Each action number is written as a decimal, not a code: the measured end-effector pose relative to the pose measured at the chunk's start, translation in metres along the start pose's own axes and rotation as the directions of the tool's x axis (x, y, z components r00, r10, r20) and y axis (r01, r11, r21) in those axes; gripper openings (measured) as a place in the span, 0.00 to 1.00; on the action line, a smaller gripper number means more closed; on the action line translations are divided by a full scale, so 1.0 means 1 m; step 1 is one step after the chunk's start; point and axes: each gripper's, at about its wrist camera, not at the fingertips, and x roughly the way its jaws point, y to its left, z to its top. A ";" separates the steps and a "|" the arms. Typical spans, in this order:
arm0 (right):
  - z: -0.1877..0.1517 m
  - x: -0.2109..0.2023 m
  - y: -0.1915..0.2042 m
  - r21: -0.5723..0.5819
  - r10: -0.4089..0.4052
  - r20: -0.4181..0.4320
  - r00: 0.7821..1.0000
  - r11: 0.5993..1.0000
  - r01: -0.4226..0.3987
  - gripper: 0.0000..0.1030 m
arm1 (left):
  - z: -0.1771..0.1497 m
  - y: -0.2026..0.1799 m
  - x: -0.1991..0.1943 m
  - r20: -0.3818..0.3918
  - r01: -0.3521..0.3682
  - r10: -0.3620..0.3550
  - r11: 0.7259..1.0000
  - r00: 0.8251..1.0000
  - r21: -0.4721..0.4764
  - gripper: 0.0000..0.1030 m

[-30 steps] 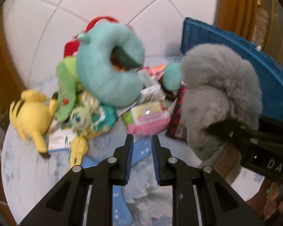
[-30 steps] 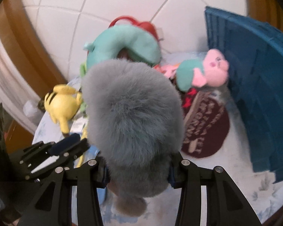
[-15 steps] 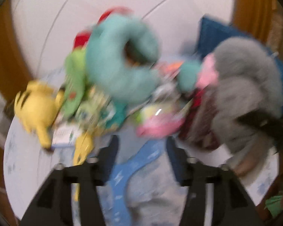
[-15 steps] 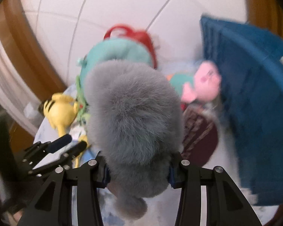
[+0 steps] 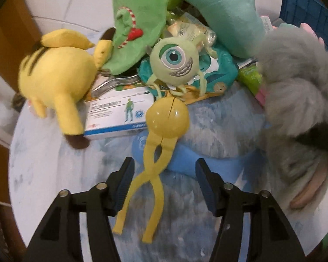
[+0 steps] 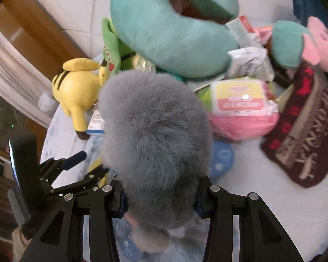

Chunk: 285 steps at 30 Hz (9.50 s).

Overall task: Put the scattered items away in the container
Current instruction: 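Lift the yellow tongs with the left tool while the right tool lifts the grey plush, then carry both items over the blue crate and open both tools to drop them, then move both tools back from the crate to the pile, then grasp the green one-eyed plush with the left tool while the right tool grasps the white wipes packet, then carry the green plush and wipes packet with both tools over the blue crate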

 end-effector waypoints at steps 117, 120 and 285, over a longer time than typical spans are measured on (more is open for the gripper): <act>-0.037 -0.446 -0.350 0.302 -0.423 0.408 0.809 0.899 0.318 1.00 | 0.122 -0.464 -0.283 0.309 0.187 -0.224 0.971 0.924 0.147 0.87; -0.038 -0.438 -0.328 0.283 -0.407 0.419 0.812 0.908 0.309 1.00 | 0.111 -0.435 -0.283 0.312 0.189 -0.220 0.974 0.924 0.126 0.87; 0.000 -0.459 -0.306 -0.009 -0.277 0.474 0.836 0.948 0.318 0.50 | 0.126 -0.461 -0.316 0.401 0.164 -0.177 0.984 0.899 0.067 0.57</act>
